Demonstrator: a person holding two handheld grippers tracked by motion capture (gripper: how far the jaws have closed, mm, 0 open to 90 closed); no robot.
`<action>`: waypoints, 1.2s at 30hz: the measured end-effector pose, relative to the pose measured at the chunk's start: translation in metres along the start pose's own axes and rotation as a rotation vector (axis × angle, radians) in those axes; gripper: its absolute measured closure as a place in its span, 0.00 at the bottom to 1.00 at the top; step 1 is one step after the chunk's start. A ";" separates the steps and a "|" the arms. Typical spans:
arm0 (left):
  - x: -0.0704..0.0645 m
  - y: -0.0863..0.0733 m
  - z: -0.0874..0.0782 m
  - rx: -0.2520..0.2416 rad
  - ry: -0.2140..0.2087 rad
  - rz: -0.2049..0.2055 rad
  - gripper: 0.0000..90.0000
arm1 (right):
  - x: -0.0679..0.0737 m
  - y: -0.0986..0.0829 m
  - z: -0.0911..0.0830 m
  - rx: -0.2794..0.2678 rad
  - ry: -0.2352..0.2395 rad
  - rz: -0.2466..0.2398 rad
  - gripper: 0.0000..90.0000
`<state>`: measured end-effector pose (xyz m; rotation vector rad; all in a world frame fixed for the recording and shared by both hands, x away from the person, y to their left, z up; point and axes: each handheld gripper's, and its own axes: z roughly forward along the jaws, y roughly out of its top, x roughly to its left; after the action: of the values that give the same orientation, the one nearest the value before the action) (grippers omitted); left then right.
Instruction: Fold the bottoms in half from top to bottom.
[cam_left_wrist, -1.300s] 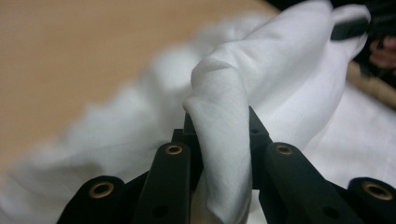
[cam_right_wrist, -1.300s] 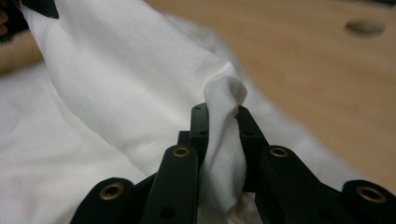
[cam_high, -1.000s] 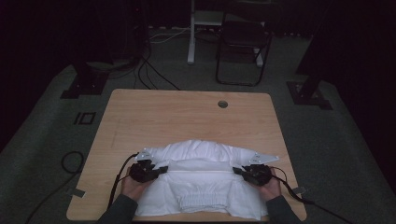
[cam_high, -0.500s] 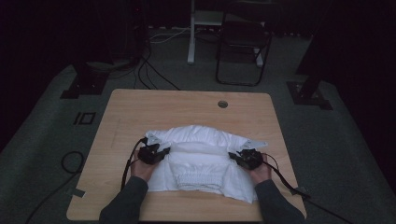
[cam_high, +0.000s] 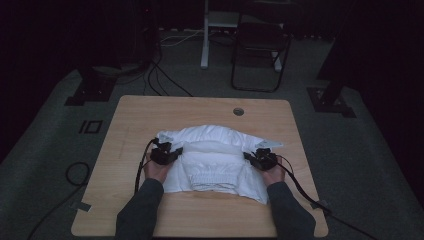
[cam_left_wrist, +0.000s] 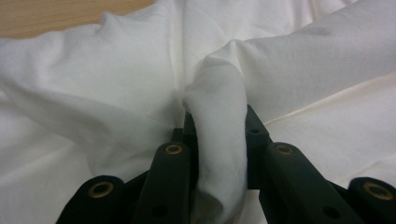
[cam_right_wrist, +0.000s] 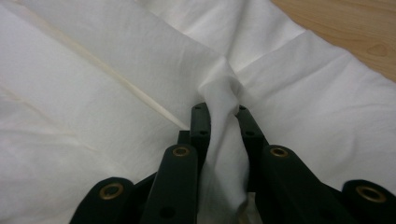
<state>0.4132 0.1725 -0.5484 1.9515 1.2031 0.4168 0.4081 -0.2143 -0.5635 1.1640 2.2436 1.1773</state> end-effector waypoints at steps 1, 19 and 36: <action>0.001 0.001 -0.007 -0.008 -0.017 -0.016 0.88 | -0.002 -0.001 -0.005 -0.018 0.018 0.009 0.91; -0.016 0.030 -0.127 -0.297 -0.201 0.054 0.90 | 0.015 0.050 -0.122 -0.329 0.022 -0.118 0.92; -0.022 -0.008 -0.123 -0.171 -0.246 0.055 0.57 | 0.037 -0.003 -0.120 -0.221 0.111 -0.074 0.50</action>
<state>0.3204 0.2110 -0.4742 1.8306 0.9285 0.2879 0.3101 -0.2477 -0.4921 0.9435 2.1479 1.4490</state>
